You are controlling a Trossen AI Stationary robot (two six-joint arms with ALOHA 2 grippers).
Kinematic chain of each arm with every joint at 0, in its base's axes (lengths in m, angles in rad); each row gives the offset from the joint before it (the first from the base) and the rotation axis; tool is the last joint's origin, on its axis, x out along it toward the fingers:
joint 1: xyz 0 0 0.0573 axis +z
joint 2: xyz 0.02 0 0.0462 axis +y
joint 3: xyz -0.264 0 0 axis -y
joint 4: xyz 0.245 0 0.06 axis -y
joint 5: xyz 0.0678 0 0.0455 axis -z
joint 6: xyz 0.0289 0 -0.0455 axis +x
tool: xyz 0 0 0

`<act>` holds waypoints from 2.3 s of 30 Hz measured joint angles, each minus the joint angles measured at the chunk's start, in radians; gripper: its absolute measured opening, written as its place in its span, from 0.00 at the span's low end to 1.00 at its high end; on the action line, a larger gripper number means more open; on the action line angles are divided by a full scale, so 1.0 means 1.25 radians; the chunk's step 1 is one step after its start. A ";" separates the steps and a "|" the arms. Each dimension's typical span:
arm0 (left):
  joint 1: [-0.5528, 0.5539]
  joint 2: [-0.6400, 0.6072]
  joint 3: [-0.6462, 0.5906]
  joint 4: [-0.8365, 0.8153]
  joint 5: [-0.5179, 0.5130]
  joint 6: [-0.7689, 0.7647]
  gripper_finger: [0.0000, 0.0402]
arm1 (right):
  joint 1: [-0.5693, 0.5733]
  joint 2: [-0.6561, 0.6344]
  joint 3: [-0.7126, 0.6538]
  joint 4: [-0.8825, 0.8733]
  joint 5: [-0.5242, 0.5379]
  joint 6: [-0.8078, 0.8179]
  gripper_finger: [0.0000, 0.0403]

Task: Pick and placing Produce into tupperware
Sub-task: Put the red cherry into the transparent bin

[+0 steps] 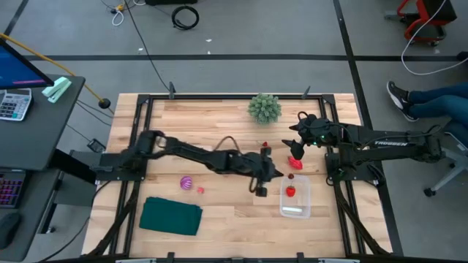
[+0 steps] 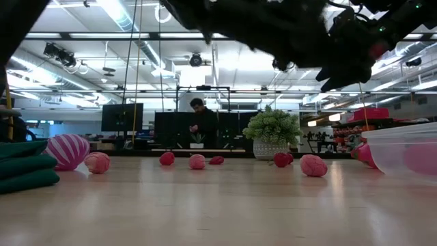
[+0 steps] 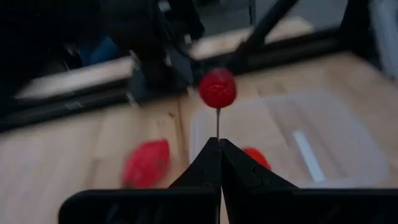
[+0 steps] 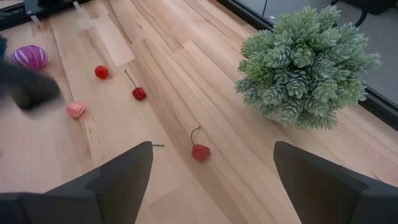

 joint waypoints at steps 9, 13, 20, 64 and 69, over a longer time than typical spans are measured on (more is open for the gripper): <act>-0.010 0.152 0.167 -0.140 0.003 0.031 0.06 | 0.000 0.000 0.000 0.000 0.000 -0.001 0.85; -0.008 0.151 0.170 -0.134 0.002 0.038 0.10 | 0.000 0.000 0.000 0.000 0.000 -0.002 0.85; -0.009 0.143 0.170 -0.132 -0.023 0.131 0.18 | 0.000 0.000 0.000 0.000 -0.001 -0.002 0.85; 0.435 -0.619 0.168 -0.766 -0.127 0.195 0.12 | -0.002 0.441 0.090 0.365 -0.086 0.124 0.75; 0.437 -0.619 0.168 -0.767 -0.127 0.203 0.12 | 0.027 0.593 0.260 0.152 -0.052 0.087 0.70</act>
